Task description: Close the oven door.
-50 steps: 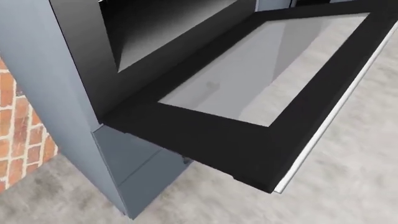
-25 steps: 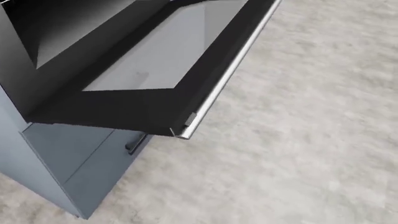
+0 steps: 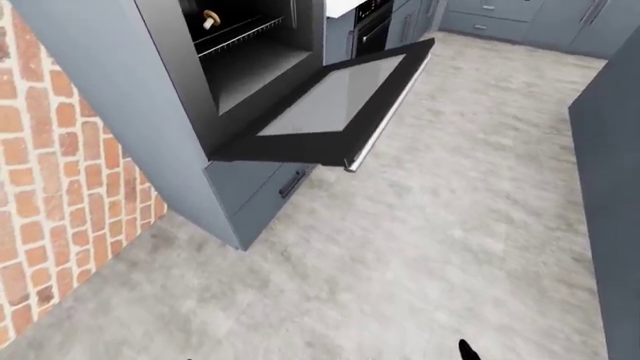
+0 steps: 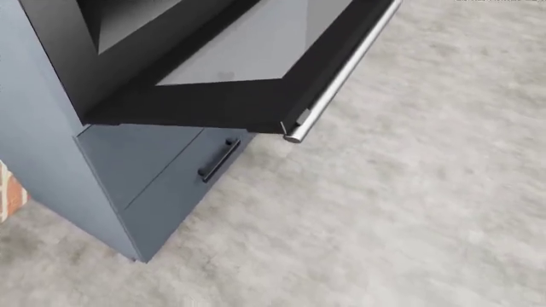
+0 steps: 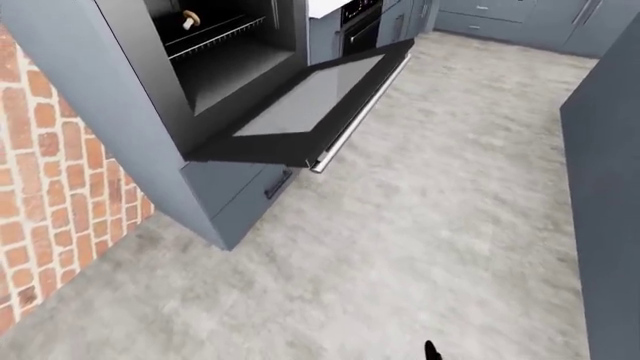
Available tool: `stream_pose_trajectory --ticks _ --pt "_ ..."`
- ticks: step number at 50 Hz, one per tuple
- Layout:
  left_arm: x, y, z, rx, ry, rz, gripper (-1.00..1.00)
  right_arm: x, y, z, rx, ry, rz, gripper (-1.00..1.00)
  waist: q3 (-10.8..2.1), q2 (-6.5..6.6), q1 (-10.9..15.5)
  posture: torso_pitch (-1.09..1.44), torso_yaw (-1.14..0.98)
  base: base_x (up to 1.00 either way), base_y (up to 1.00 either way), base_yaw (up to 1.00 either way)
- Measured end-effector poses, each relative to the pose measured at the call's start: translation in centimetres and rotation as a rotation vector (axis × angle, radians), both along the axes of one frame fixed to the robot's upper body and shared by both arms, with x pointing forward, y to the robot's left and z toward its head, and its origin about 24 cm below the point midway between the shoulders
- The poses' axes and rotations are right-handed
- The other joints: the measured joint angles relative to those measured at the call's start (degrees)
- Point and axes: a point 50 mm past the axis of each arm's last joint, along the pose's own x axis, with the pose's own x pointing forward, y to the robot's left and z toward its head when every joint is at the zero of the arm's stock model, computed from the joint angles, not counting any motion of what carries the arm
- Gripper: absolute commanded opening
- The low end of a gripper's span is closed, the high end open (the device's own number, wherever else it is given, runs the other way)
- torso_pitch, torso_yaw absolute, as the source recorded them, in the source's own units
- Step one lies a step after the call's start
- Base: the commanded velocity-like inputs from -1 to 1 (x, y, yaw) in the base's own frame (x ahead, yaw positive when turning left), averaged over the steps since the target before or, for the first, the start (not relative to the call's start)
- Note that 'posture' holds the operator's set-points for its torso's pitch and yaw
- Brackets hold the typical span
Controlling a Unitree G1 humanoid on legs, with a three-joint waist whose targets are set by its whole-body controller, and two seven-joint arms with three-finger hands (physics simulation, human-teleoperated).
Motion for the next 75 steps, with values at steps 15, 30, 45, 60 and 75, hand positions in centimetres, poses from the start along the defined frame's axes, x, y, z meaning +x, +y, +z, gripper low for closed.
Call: stream_pose_trajectory --ticks 15,30,45,60,75 --pt "-0.3 0.3 0.0 0.008 0.005 0.013 1.0 -0.4 0.5 -0.3 0.035 0.019 0.029 1.0 1.13 -1.46 0.3 0.0 0.0 0.09 0.0 0.0" --pt "-0.2 0.6 0.1 0.013 0.005 0.016 1.0 -0.2 0.6 -0.3 0.04 0.014 0.03 1.0 0.92 3.69 1.1 0.0 0.0 0.21 0.0 0.0" --pt "-0.1 -0.5 -0.2 -0.017 0.011 -0.001 1.0 -0.2 -0.1 -0.1 0.024 0.014 0.025 1.0 0.34 -2.28 0.8 0.0 0.0 0.2 0.02 0.0" --pt "-0.1 0.5 0.1 0.012 0.001 0.018 1.0 -0.1 0.9 -0.4 0.064 0.02 0.03 1.0 -0.26 2.49 1.3 0.0 0.0 0.08 0.13 0.0" --pt "-0.3 -0.6 -0.3 -0.024 0.017 -0.009 1.0 -0.2 -0.2 0.0 0.041 -0.006 -0.005 1.0 -0.78 -2.74 -0.5 0.0 0.0 -0.01 0.3 0.0"
